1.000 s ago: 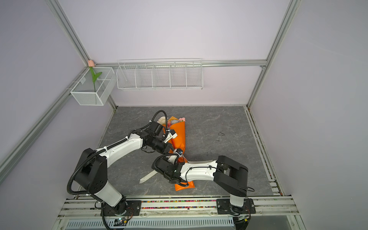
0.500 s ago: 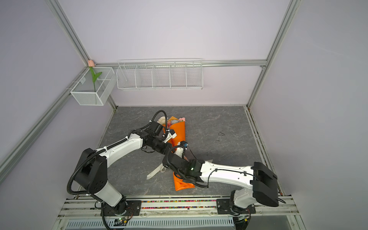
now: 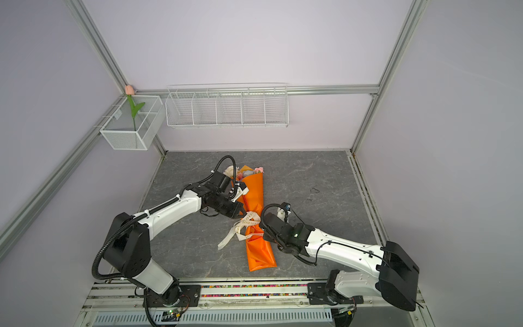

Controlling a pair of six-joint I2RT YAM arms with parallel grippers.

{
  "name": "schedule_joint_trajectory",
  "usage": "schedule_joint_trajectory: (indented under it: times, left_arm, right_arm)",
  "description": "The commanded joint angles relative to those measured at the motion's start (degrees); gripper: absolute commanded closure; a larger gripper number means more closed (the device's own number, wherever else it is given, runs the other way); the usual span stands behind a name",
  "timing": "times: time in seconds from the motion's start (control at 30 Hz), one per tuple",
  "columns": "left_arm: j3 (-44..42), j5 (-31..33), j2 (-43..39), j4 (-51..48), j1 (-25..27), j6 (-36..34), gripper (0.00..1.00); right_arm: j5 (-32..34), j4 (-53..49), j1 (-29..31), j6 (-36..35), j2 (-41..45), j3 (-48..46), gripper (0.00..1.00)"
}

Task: Tie the bouquet of fake flowers
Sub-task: 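Release the ribbon with both grippers and draw them back from the bouquet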

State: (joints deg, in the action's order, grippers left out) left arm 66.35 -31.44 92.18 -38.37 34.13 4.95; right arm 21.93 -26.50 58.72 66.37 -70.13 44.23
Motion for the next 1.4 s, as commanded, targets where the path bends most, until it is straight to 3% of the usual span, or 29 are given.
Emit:
schedule_joint_trajectory:
  times: [0.0,0.13,0.2,0.37,0.57,0.7,0.83,0.93,1.13,1.37]
  left_arm:
    - [1.9,0.2,-2.3,0.2,-0.2,0.4,1.0]
    - [1.9,-0.8,-2.0,0.8,-0.2,1.6,1.0]
    - [2.1,1.5,-2.3,-0.2,-0.3,1.5,1.0]
    - [2.7,9.6,-2.6,-3.7,-0.2,-1.7,1.0]
    - [2.7,10.0,-2.6,-4.6,-0.1,-2.9,1.0]
    - [3.4,13.1,-2.7,-6.1,-0.1,-3.9,1.0]
    - [8.5,17.9,0.4,-14.7,0.8,-6.2,1.0]
    - [7.4,19.2,0.6,-14.1,0.4,-5.5,1.0]
    - [4.9,10.5,1.2,-11.1,0.0,-5.0,1.0]
    - [2.7,16.0,-2.8,-11.1,-1.2,-3.6,1.0]
  right_arm:
    - [-2.9,0.9,-1.6,-5.0,1.6,-1.7,0.94]
    - [-3.8,-0.5,-1.8,-8.5,0.9,-0.2,0.94]
    - [-1.4,-5.6,-2.4,-7.1,0.3,0.8,0.94]
    - [-1.8,-5.6,-4.4,-6.5,2.3,-1.7,0.94]
    - [0.4,-8.3,-6.7,-8.0,4.8,-3.0,0.94]
    - [-0.8,-9.5,-9.7,-8.9,4.9,-3.4,0.94]
    - [-0.8,-9.9,-13.2,-9.0,5.5,-4.9,0.94]
    - [-1.4,-8.5,-15.0,-10.0,6.3,-6.1,0.94]
    - [-5.1,-4.2,-17.5,-16.3,4.3,-5.1,0.94]
    - [0.6,-8.7,-17.8,-23.1,0.0,-0.6,0.94]
